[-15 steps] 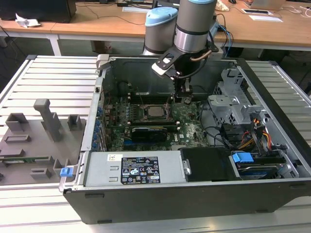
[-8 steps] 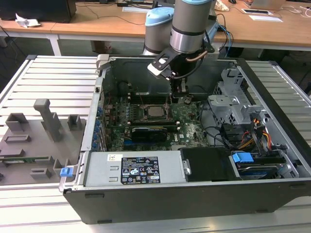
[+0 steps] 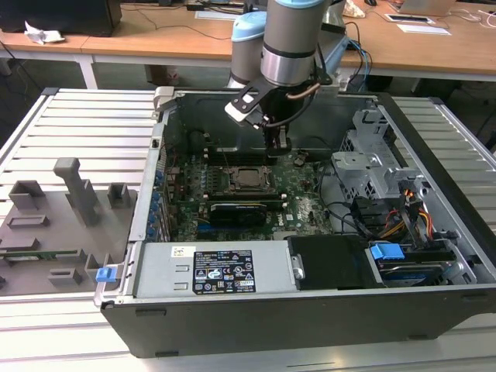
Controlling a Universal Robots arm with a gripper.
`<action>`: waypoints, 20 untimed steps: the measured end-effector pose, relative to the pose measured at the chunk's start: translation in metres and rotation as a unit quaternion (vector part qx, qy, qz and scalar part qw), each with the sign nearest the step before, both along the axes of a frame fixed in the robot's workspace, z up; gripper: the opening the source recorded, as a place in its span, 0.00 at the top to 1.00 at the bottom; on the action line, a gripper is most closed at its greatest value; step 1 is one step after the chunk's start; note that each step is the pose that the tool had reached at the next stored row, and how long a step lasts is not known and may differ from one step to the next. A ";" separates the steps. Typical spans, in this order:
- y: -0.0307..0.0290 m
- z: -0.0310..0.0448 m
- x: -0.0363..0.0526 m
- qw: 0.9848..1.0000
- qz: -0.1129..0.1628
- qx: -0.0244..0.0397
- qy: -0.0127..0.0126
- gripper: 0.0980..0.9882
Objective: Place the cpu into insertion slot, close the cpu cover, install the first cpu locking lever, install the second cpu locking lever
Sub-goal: 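Close the cpu cover, then install the first cpu locking lever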
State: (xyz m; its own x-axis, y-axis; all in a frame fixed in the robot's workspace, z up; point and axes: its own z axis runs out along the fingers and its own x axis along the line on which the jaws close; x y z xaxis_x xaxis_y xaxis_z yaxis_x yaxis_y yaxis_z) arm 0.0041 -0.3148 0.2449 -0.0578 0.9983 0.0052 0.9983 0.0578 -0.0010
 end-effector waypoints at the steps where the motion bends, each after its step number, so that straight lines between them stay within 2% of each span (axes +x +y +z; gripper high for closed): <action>1: 0.0000 -0.0001 -0.0019 1.000 0.000 0.000 0.000 0.99; 3: 0.0000 -0.0002 -0.0045 1.000 0.000 0.000 0.000 0.99; 7: 0.0002 -0.0003 -0.0155 1.000 0.000 0.000 0.000 0.99; 8: 0.0018 -0.0009 -0.0260 1.000 0.009 0.000 0.000 0.99; 9: 0.0019 -0.0011 -0.0311 1.000 0.020 0.000 0.000 0.99; 14: 0.0020 -0.0011 -0.0382 1.000 0.020 0.000 0.000 0.99; 20: 0.0021 0.0123 -0.0384 1.000 0.020 -0.001 0.000 0.99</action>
